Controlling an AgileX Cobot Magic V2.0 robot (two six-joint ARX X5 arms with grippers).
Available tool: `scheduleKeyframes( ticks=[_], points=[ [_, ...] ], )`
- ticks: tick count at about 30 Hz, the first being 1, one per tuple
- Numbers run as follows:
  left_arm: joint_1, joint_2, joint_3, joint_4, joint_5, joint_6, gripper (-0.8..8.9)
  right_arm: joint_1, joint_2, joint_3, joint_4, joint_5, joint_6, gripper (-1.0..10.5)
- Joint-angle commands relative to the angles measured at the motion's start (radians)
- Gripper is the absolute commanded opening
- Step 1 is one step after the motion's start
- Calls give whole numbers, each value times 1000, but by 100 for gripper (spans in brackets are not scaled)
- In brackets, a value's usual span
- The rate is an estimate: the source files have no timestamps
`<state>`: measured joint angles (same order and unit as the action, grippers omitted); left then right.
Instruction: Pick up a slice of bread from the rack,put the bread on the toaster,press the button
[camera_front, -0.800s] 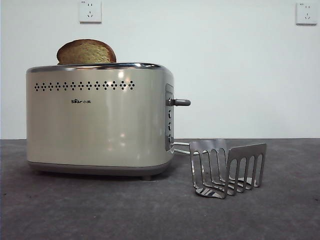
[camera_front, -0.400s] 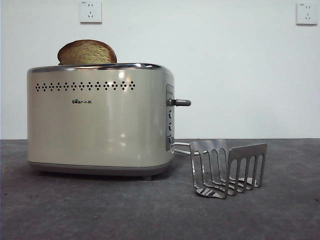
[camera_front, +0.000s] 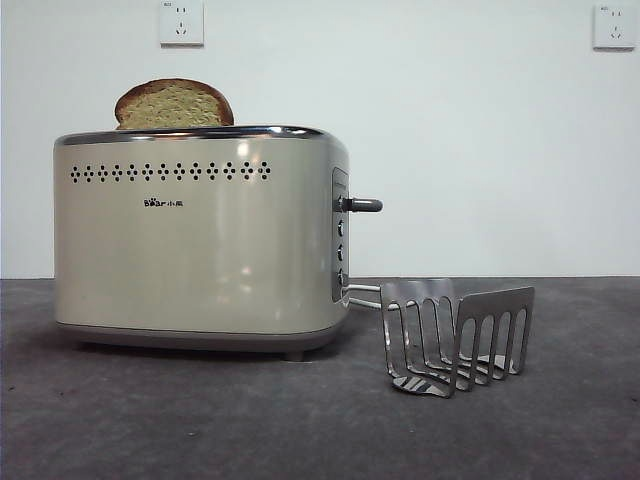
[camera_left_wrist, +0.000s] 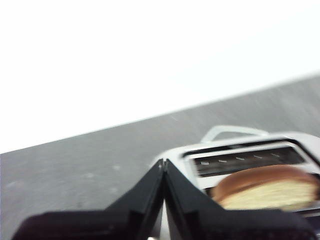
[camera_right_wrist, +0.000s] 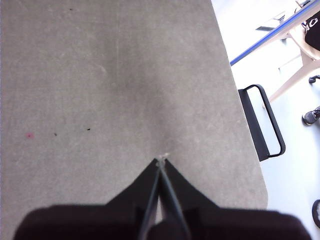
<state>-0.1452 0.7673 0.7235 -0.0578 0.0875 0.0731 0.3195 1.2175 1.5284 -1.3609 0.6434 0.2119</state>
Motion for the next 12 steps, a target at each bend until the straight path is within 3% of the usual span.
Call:
scheduleKeyframes(
  ticks=[1, 7, 12],
  points=[
    [78, -117, -241, 123, -3, -100, -3, 1, 12, -2, -20, 0, -4, 0],
    [168, -357, -558, 128, -2, -117, -3, 1, 22, -2, -20, 1, -4, 0],
    [175, -475, -674, 126, -3, -129, -3, 1, 22, -2, -20, 1, -4, 0]
  ],
)
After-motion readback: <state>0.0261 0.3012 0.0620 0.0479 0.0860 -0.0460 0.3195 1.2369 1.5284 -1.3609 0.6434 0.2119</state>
